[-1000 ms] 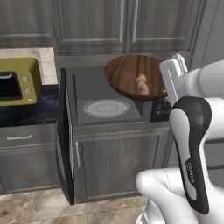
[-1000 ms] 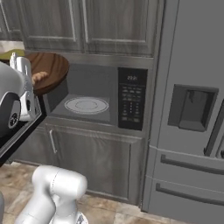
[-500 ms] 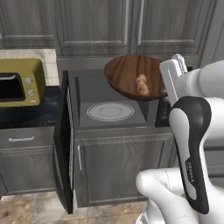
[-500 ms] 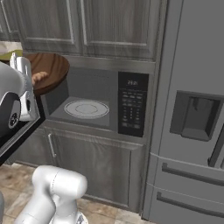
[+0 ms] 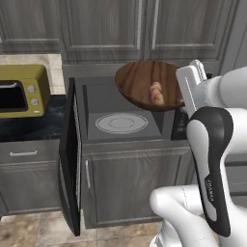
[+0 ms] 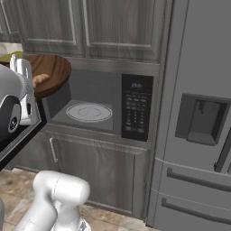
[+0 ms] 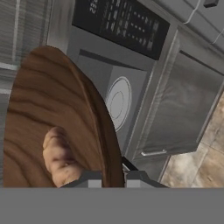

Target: Pick the potato from the sink and place it in the bowl. Then pick the bowl and place it in the microwave. Then close the microwave door and press the start button.

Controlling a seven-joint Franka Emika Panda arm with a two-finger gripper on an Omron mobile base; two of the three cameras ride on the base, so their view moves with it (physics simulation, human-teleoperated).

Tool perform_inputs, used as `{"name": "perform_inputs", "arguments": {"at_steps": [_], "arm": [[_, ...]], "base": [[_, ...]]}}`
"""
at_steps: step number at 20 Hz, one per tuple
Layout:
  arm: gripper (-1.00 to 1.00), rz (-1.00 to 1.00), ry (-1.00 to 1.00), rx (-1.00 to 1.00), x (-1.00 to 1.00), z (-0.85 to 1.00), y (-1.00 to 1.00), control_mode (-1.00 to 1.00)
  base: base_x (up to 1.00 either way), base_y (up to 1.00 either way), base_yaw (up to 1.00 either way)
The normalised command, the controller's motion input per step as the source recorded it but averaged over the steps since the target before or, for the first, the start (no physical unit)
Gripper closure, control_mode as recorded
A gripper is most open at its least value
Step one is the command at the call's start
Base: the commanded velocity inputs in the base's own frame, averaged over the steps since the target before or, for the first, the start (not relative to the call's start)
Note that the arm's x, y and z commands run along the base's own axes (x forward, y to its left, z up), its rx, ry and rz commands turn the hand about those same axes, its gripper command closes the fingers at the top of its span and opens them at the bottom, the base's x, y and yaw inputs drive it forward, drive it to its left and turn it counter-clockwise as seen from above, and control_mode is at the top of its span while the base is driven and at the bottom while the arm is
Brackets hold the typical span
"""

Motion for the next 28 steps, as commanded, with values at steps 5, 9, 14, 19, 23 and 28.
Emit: {"name": "perform_inputs", "arguments": {"at_steps": [5,9,14,19,23,28], "arm": [[1.00,0.00,0.00,0.00,-0.03,-0.10,-0.02,-1.00],[1.00,0.00,0.00,0.00,-0.28,-0.81,-0.04,-1.00],[1.00,0.00,0.03,0.00,-0.13,-1.00,-0.22,-1.00],[1.00,-0.01,0.01,0.02,0.51,-0.77,-0.22,-1.00],[1.00,-0.09,0.00,0.03,0.69,-0.36,-0.08,-1.00],[1.00,-0.06,0.00,0.02,0.49,-0.34,0.00,-1.00]], "base": [[0.00,0.00,0.00],[0.00,0.00,0.00],[0.00,0.00,0.00],[0.00,0.00,0.00],[0.00,0.00,0.00],[0.00,0.00,0.00]]}}
